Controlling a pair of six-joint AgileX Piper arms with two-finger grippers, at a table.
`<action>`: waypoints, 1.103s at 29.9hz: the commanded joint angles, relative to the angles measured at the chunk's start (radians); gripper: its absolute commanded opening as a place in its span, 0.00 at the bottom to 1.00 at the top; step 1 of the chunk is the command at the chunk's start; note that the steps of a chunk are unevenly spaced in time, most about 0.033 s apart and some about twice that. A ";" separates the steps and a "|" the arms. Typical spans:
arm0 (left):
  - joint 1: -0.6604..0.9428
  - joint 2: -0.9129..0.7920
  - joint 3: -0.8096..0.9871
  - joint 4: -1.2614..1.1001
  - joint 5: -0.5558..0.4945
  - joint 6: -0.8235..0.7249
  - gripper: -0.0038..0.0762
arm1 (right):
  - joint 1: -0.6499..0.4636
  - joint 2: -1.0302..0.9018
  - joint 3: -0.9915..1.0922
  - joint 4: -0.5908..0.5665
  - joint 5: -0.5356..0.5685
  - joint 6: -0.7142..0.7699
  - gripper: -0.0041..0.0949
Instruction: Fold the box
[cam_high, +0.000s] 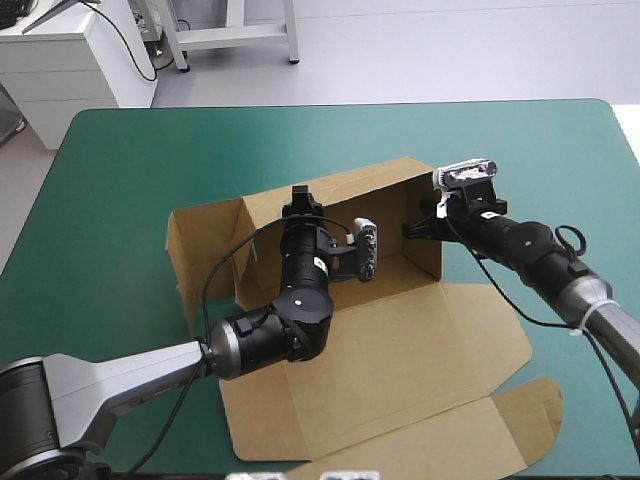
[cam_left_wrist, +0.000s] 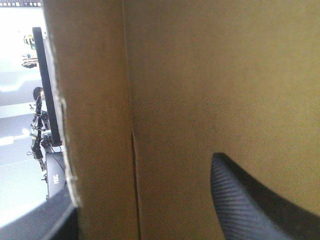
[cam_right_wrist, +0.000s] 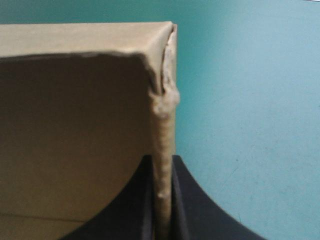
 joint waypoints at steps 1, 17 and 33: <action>-0.068 -0.040 -0.024 0.038 0.020 -0.001 0.58 | -0.034 0.028 -0.077 -0.003 0.031 0.009 0.02; -0.176 -0.054 -0.031 -0.108 0.009 0.143 0.31 | -0.037 0.169 -0.286 -0.577 0.202 0.581 0.03; 0.307 -0.112 -0.286 -1.278 0.057 0.890 0.06 | -0.037 0.177 -0.332 -0.741 0.345 0.746 0.03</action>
